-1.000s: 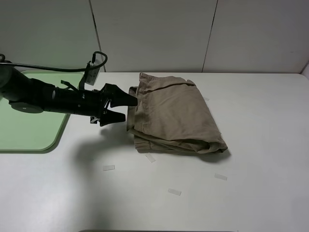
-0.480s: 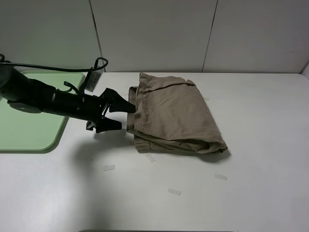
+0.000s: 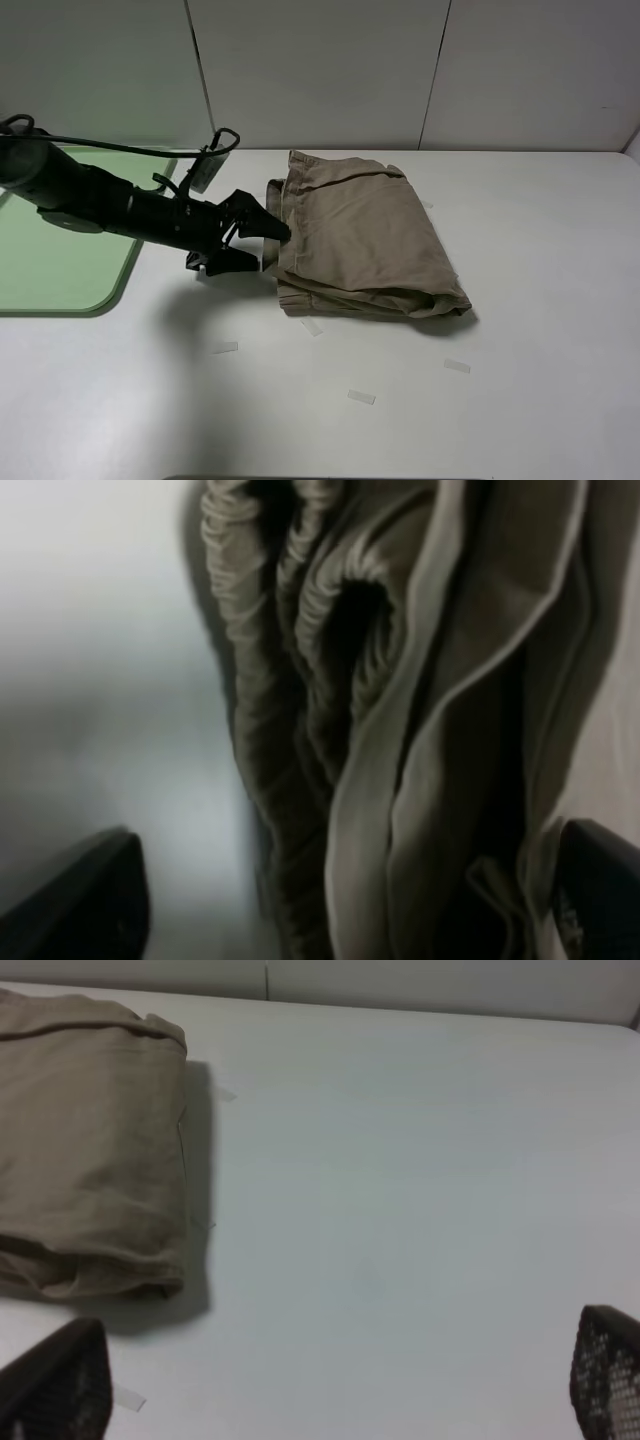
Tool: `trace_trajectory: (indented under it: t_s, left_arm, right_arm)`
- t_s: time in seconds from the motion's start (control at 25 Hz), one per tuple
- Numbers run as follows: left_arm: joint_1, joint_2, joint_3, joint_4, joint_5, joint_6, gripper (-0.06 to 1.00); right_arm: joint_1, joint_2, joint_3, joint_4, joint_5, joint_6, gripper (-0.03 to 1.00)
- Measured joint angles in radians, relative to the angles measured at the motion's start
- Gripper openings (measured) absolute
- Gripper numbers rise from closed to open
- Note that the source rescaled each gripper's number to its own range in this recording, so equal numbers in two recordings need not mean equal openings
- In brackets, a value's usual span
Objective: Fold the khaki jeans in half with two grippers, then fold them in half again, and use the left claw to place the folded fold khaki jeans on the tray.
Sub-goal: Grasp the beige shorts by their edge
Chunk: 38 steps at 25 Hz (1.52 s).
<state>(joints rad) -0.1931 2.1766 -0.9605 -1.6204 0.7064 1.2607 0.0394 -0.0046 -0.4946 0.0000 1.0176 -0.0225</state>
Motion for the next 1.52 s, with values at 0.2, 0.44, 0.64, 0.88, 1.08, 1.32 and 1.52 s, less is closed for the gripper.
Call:
trace_trajectory:
  t_s: [0.2,0.44,0.64,0.88,1.08,1.32,1.52]
  left_arm:
    - [-0.033,0.039,-0.049,-0.011,0.021,-0.008,0.78]
    - [-0.057,0.066,-0.095,-0.016,0.030,-0.011,0.78]
    - [-0.074,0.075,-0.115,-0.042,0.015,-0.012,0.78]
    - [-0.096,0.076,-0.119,-0.097,-0.010,-0.012,0.78]
    - [-0.112,0.079,-0.124,-0.097,-0.001,-0.011,0.78]
    - [-0.115,0.088,-0.127,-0.097,0.033,-0.009,0.78]
    - [-0.119,0.088,-0.127,-0.097,0.037,-0.009,0.78]
  right_arm:
    - [0.000,0.000,0.000,0.000,0.000,0.000,1.00]
    - [0.000,0.000,0.000,0.000,0.000,0.001,1.00]
    - [0.000,0.000,0.000,0.000,-0.001,0.001,1.00]
    - [0.000,0.000,0.000,0.000,-0.001,0.001,1.00]
    - [0.000,0.000,0.000,0.000,-0.001,0.001,1.00]
    - [0.000,0.000,0.000,0.005,0.000,0.001,1.00]
    - [0.000,0.000,0.000,0.005,0.000,0.001,1.00]
